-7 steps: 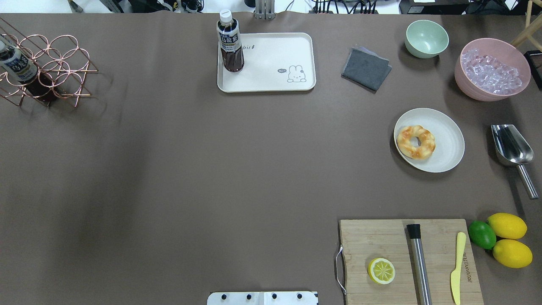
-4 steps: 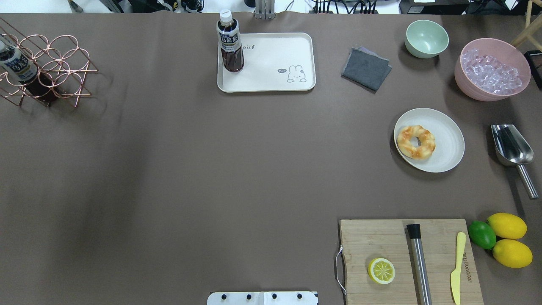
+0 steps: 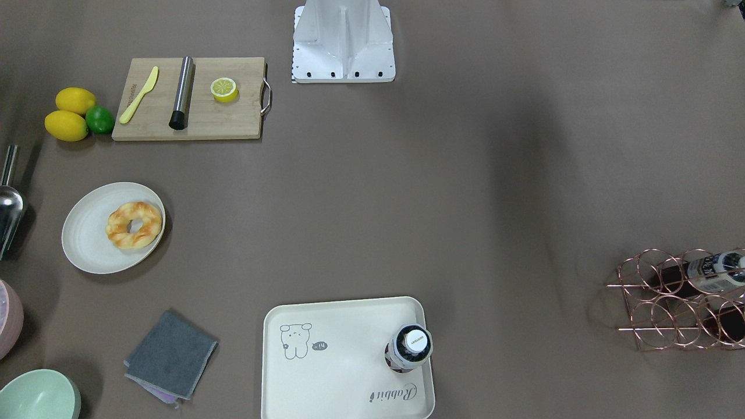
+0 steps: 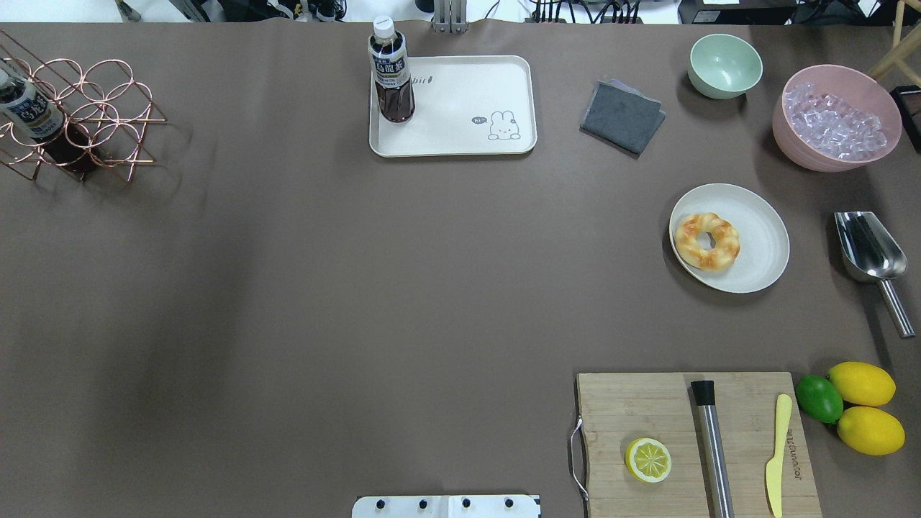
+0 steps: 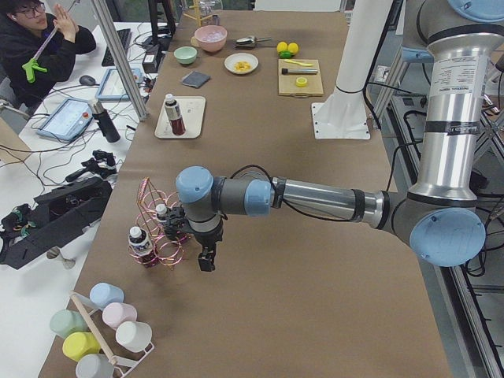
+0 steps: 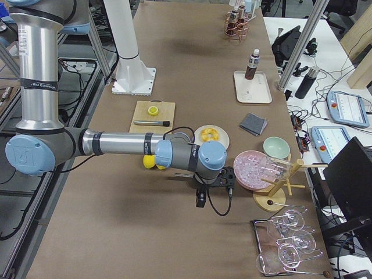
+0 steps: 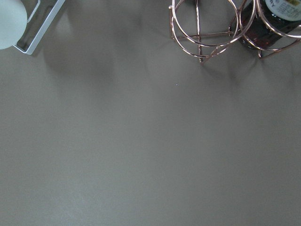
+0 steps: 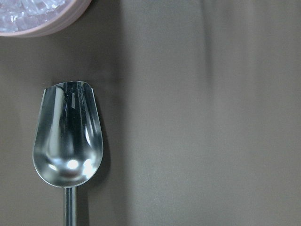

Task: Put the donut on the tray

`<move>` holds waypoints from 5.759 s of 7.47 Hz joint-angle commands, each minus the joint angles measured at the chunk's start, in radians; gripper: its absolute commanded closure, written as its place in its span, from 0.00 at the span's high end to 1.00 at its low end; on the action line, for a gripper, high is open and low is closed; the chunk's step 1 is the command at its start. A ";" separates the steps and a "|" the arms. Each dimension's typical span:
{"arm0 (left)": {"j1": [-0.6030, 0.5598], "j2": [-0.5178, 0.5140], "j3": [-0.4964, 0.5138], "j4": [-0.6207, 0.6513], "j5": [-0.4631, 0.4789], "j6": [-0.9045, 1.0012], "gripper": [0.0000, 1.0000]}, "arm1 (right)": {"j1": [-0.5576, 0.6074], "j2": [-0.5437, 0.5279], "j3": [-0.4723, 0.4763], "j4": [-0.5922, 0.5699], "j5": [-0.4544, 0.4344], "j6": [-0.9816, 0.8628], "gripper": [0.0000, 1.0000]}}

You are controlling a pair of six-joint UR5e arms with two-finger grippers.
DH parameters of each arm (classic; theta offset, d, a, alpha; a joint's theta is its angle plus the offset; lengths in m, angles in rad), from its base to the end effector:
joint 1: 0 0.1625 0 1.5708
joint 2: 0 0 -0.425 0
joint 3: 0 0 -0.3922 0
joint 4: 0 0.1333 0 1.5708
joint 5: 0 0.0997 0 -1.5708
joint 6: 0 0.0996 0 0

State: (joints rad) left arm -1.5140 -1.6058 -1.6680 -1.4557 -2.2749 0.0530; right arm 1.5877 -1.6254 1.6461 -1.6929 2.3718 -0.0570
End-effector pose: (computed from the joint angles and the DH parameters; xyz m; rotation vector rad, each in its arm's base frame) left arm -0.0401 -0.5077 0.6097 0.0151 0.7045 0.1112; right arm 0.0696 -0.4600 0.6578 -0.0663 -0.8032 0.0027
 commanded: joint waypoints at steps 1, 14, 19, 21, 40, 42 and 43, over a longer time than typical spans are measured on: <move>0.002 -0.002 0.002 0.000 0.000 0.001 0.98 | 0.000 -0.001 0.003 -0.001 0.006 -0.003 1.00; 0.000 0.007 0.005 0.002 0.000 0.001 0.98 | 0.000 -0.004 -0.005 0.025 0.006 -0.001 1.00; 0.002 0.007 0.001 0.000 0.000 -0.001 0.98 | -0.002 0.013 0.021 0.027 0.007 0.034 1.00; 0.002 0.007 0.002 0.000 0.002 0.001 0.98 | -0.085 0.022 0.117 0.028 0.012 0.188 1.00; 0.005 0.006 0.033 0.000 0.002 0.001 0.98 | -0.572 0.125 -0.200 0.845 -0.097 1.006 0.15; 0.005 0.006 0.033 0.000 0.002 0.001 0.98 | -0.572 0.127 -0.201 0.866 -0.095 1.008 0.00; 0.005 0.006 0.033 0.000 0.002 0.001 0.98 | -0.572 0.127 -0.204 0.871 -0.095 1.010 0.00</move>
State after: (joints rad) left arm -1.5094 -1.6004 -1.6352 -1.4557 -2.2734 0.0537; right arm 1.0156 -1.4991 1.4454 -0.8370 2.2761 0.9488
